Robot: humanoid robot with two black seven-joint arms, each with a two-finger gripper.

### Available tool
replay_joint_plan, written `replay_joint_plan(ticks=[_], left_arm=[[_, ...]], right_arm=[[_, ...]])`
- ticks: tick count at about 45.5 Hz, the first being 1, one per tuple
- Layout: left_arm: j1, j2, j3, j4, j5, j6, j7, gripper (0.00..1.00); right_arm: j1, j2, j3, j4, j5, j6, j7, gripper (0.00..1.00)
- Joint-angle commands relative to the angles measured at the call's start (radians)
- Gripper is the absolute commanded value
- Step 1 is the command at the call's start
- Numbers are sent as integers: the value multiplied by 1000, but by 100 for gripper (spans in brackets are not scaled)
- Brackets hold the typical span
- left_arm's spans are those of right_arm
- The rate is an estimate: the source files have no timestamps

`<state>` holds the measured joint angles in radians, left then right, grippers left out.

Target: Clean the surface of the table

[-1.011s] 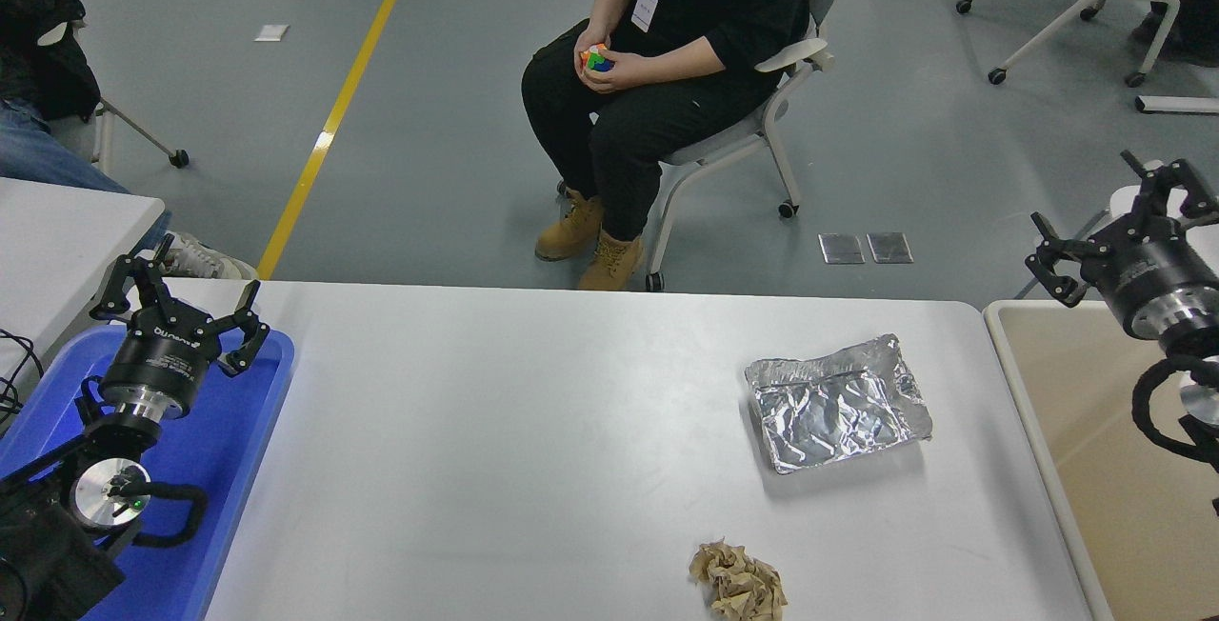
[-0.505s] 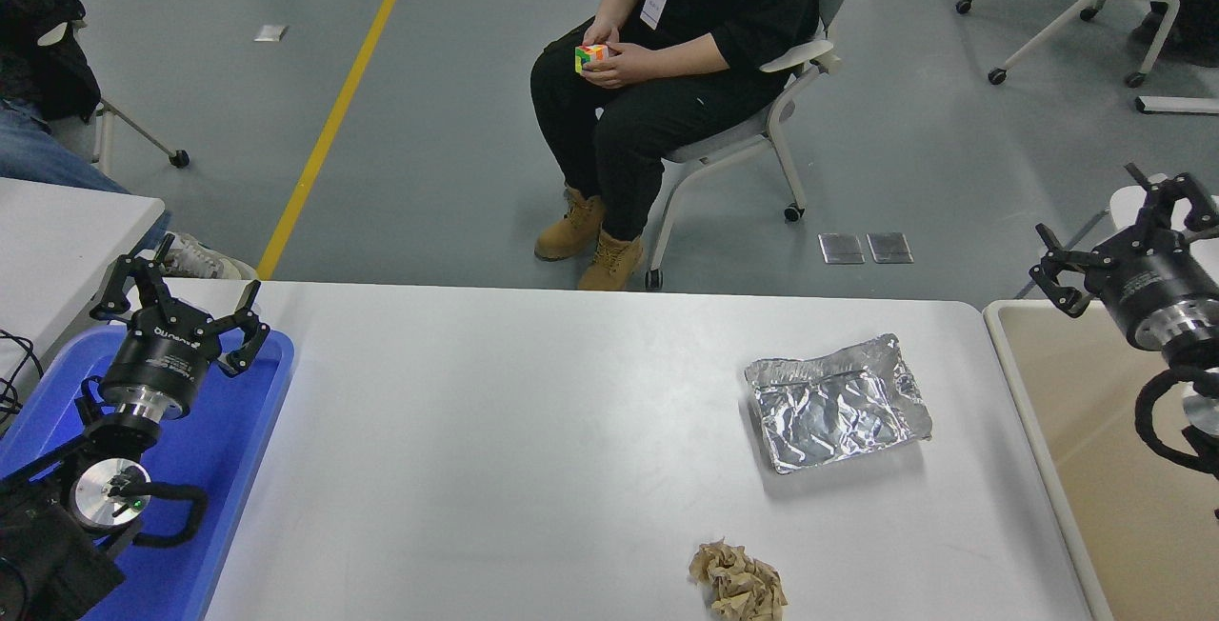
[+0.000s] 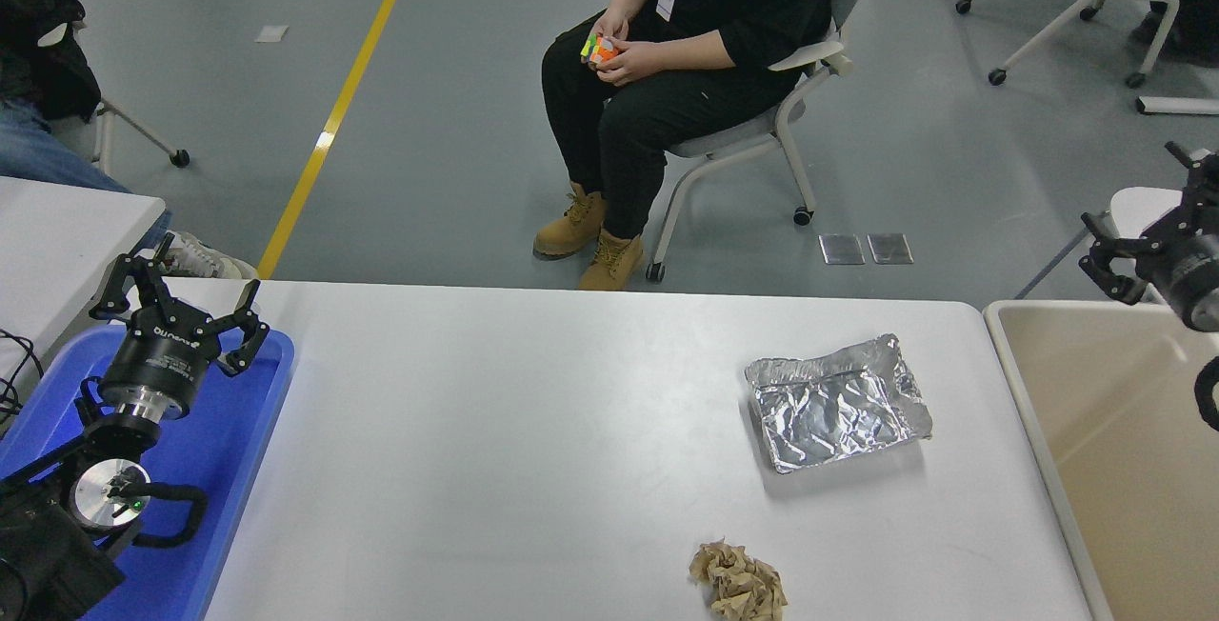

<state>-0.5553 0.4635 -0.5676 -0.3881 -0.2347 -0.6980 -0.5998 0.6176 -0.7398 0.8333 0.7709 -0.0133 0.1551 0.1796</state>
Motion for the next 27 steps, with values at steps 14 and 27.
replay_joint_plan(ticks=[14, 27], left_arm=[[0, 0, 0, 0, 0, 0, 0, 100], [0, 1, 0, 0, 0, 0, 0, 100]], right_arm=[[428, -124, -531, -79, -525, 9, 3, 99], [547, -90, -715, -62, -971, 12, 63, 99]])
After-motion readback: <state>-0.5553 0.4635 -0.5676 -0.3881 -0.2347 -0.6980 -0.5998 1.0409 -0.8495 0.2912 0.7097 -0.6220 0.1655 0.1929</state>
